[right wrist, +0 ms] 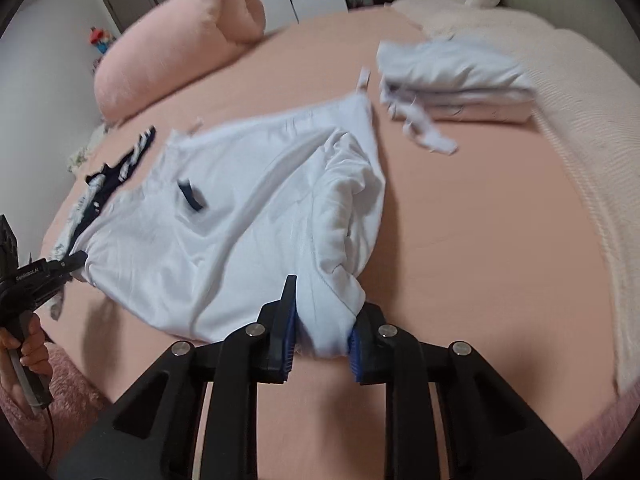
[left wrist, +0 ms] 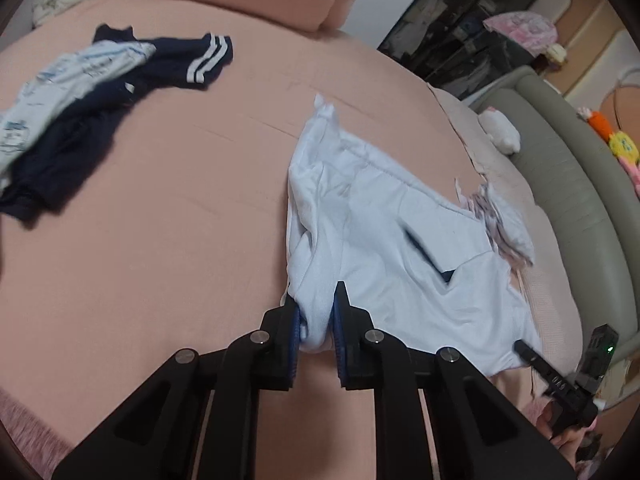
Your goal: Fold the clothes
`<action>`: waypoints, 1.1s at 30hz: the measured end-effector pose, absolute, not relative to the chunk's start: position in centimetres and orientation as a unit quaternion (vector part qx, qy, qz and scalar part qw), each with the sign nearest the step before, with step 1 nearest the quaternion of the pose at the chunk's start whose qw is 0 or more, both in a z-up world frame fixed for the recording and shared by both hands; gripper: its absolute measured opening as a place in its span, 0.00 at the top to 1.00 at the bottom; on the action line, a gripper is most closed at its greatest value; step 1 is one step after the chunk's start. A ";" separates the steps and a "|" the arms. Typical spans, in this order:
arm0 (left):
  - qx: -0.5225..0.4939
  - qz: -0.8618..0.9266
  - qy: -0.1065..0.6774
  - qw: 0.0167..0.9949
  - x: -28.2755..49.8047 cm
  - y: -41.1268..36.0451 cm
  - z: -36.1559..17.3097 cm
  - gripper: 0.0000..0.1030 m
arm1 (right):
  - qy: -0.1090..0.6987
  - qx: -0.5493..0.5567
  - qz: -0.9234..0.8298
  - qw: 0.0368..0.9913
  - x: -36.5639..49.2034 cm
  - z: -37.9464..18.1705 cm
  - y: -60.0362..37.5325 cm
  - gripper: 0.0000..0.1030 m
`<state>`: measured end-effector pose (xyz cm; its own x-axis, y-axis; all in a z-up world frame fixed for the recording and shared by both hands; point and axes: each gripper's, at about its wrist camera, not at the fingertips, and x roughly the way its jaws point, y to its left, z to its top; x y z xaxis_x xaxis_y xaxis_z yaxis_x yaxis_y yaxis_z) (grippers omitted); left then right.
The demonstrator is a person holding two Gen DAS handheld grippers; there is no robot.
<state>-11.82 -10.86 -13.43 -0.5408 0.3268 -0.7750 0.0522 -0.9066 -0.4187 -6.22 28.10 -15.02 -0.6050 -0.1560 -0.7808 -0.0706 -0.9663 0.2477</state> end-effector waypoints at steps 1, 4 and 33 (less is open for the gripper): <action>-0.483 0.851 -0.189 0.080 -11.0 -10.7 -13.8 0.86 | -0.125 0.443 -0.888 0.016 -5.0 -15.0 28.4 0.80; -0.526 0.829 -0.178 0.068 -8.8 -11.2 -16.5 0.86 | -0.100 0.485 -0.869 -0.021 -2.6 -17.0 29.1 0.80; -0.479 0.856 -0.170 0.099 -8.5 -9.2 -15.5 0.66 | -0.071 0.400 -0.912 -0.062 -1.5 -14.0 29.2 0.52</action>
